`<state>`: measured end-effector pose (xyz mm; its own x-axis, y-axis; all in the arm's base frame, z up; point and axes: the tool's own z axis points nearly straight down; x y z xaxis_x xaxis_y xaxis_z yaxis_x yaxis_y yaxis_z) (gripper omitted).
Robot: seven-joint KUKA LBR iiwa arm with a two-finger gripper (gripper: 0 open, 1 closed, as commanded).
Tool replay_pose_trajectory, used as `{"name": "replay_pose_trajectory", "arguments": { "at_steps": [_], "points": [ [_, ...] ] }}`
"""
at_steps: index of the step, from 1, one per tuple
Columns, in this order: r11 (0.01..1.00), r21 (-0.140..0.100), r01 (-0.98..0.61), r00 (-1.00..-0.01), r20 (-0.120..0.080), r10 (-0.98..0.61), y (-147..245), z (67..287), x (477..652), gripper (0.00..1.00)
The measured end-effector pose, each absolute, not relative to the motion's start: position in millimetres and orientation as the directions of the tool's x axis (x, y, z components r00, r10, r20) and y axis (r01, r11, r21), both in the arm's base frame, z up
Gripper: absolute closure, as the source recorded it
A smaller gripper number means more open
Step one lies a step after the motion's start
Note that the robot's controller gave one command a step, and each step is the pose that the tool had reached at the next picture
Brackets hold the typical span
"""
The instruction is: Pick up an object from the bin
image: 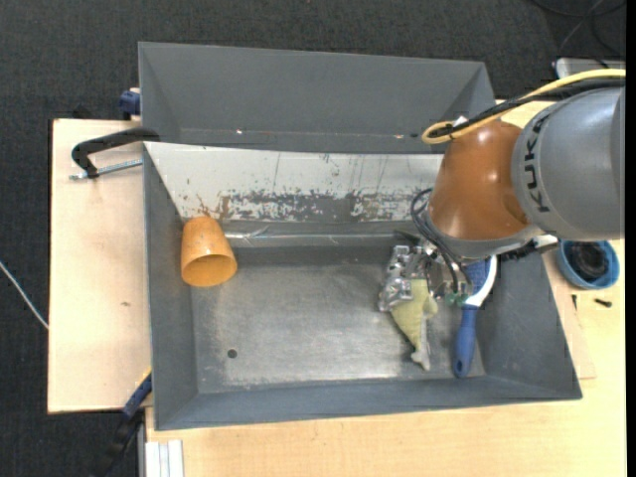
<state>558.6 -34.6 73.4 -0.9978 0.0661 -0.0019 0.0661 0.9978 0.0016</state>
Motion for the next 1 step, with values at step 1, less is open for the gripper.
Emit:
{"name": "replay_pose_trajectory", "arguments": {
  "at_steps": [1],
  "points": [
    [0.997,0.000,0.082,-0.997,-0.015,0.082,-57.8,193.3,580.3,1.00]
  ]
}}
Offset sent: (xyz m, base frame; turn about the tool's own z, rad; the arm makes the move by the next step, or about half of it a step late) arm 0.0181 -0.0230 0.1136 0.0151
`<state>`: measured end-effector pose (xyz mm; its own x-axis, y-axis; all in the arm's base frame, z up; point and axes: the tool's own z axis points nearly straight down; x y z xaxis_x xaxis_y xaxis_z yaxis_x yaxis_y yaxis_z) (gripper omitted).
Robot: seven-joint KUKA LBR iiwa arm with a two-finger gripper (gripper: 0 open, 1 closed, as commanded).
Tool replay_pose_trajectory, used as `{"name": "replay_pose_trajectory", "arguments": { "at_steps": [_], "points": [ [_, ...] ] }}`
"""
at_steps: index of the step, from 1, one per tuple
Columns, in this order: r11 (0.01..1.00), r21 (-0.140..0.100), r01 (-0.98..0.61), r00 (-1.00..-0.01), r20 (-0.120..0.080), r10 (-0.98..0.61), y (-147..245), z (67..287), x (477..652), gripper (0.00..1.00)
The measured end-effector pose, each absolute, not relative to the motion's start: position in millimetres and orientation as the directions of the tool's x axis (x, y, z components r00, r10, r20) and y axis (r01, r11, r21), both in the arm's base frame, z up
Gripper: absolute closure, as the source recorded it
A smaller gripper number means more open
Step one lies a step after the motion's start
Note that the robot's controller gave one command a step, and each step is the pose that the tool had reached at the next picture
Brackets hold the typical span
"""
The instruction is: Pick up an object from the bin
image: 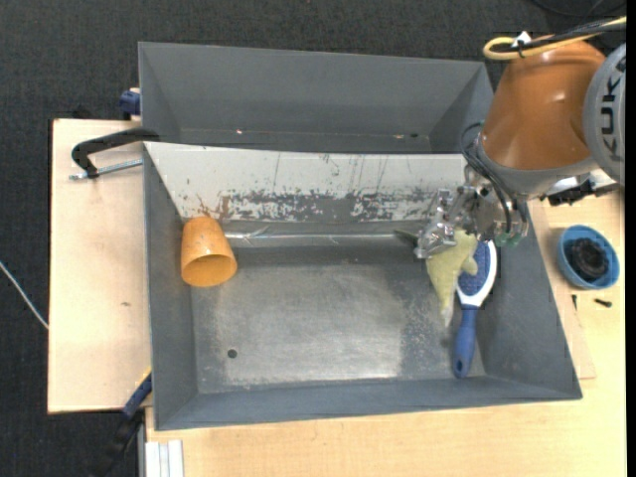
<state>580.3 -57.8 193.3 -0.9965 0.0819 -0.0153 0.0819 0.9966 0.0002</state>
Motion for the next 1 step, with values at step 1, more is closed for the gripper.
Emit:
{"name": "replay_pose_trajectory", "arguments": {
  "at_steps": [1],
  "points": [
    [0.998,0.000,0.059,-0.998,-0.012,0.059,-64.6,234.3,578.8,1.00]
  ]
}}
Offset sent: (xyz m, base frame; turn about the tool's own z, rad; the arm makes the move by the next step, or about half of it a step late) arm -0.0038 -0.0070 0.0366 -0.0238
